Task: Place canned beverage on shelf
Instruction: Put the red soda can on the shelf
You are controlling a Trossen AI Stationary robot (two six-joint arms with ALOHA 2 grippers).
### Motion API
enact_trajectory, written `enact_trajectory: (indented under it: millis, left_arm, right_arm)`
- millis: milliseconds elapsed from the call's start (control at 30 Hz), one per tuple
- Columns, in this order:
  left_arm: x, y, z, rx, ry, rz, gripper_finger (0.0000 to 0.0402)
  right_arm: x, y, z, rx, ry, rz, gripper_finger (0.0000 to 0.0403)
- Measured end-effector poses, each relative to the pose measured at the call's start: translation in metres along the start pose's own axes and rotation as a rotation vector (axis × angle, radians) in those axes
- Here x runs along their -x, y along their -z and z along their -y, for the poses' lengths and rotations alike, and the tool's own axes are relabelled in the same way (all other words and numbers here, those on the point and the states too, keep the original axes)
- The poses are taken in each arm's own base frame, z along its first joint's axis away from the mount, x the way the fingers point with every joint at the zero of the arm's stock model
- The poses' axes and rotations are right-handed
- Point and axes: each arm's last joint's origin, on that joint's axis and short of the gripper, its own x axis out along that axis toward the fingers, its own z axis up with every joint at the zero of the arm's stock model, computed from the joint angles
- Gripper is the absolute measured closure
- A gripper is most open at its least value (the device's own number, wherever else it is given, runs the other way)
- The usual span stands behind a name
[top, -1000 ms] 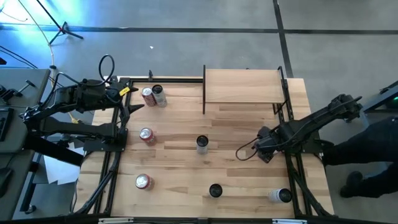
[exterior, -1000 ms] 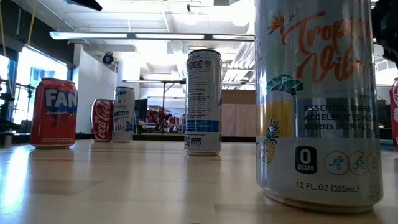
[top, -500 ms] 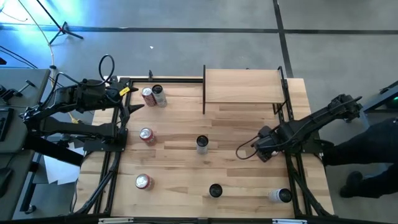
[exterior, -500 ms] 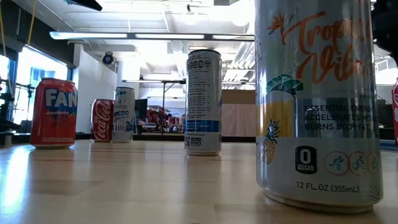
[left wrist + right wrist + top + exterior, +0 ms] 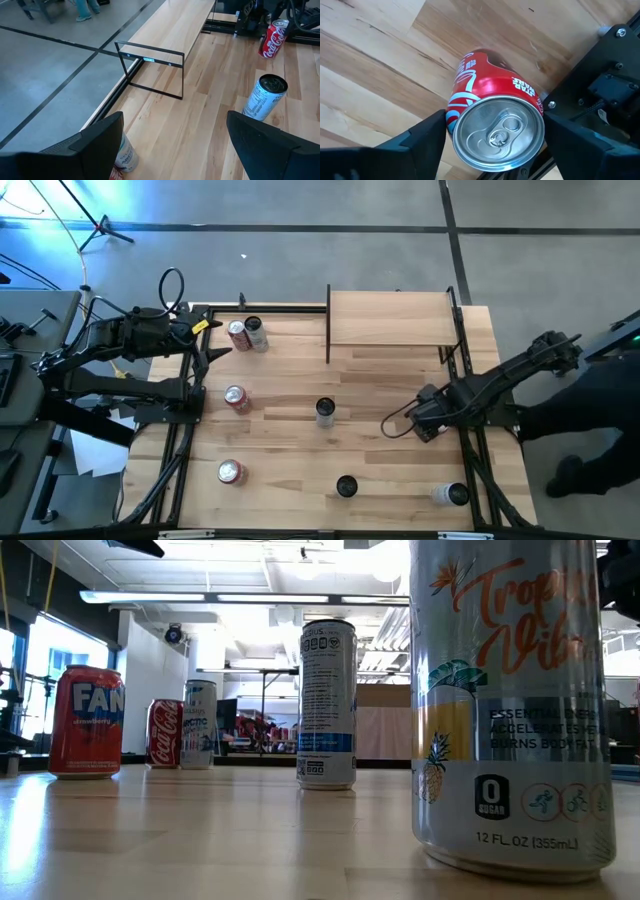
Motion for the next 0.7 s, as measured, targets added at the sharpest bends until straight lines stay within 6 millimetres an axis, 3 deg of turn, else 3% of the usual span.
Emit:
enact_trajectory:
  millis: [133, 400, 700]
  left_arm:
    - [0.000, 0.000, 0.000, 0.000, 0.000, 0.000, 0.0067]
    - [0.000, 0.000, 0.000, 0.000, 0.000, 0.000, 0.0067]
    - [0.000, 0.000, 0.000, 0.000, 0.000, 0.000, 0.0067]
  right_arm:
    - [0.000, 0.001, 0.000, 0.004, 0.000, -0.001, 0.0132]
    - [0.002, 0.001, 0.000, 0.059, 0.001, -0.025, 0.0136]
    - [0.038, 0.004, 0.008, 0.121, 0.010, 0.002, 0.0137]
